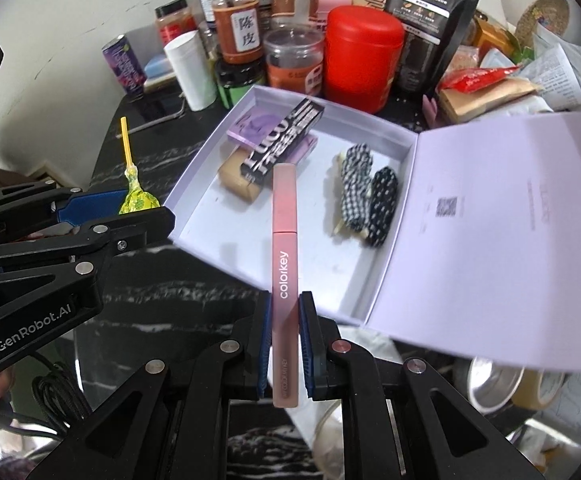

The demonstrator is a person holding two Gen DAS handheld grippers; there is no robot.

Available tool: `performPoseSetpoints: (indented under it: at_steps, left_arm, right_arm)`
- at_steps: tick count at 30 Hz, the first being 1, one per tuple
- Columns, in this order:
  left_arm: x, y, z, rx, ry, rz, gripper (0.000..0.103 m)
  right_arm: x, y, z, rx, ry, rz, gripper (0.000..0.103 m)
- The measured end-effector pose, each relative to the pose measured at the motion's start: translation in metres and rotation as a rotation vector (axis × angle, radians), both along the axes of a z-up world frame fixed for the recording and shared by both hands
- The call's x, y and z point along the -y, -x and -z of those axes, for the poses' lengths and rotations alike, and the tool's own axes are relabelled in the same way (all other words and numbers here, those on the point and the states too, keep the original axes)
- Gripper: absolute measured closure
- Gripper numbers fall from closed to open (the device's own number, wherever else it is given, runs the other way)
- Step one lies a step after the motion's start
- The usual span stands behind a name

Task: Organize rigid objects
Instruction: 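Carry the lollipop with the left gripper while the right gripper carries the lip gloss over the box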

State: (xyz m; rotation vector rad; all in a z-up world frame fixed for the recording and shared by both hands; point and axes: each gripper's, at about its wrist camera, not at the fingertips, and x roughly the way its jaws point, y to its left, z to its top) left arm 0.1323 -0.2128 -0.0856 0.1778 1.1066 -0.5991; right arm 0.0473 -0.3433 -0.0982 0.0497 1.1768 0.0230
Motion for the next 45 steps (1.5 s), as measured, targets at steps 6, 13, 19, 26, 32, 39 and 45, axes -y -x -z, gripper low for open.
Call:
performPoseSetpoints:
  at_steps: [6,13,19,26,32,39,45]
  left_arm:
    - [0.013,-0.019,-0.006,0.014,0.005,0.015,0.076]
    - [0.028,-0.038,-0.011,0.04,0.016,0.031,0.076]
    - [0.044,-0.052,-0.008,0.058,0.01,0.066,0.076]
    - [0.054,-0.059,0.015,0.022,-0.009,0.089,0.076]
    - [0.058,-0.059,0.035,-0.008,-0.028,0.101,0.076]
    - [0.057,-0.06,0.055,-0.033,-0.051,0.098,0.076]
    - [0.055,-0.06,0.068,-0.049,-0.058,0.097,0.076]
  right_arm:
    - [0.013,-0.019,-0.006,0.02,0.008,0.005,0.09]
    - [0.028,-0.037,-0.011,0.045,0.007,0.016,0.09]
    - [0.041,-0.051,-0.014,0.065,0.016,0.033,0.09]
    - [0.052,-0.061,0.001,0.048,0.005,0.063,0.09]
    - [0.052,-0.062,0.018,0.016,-0.01,0.071,0.09]
    - [0.049,-0.061,0.04,-0.024,-0.024,0.066,0.09]
    - [0.047,-0.062,0.052,-0.053,-0.028,0.059,0.09]
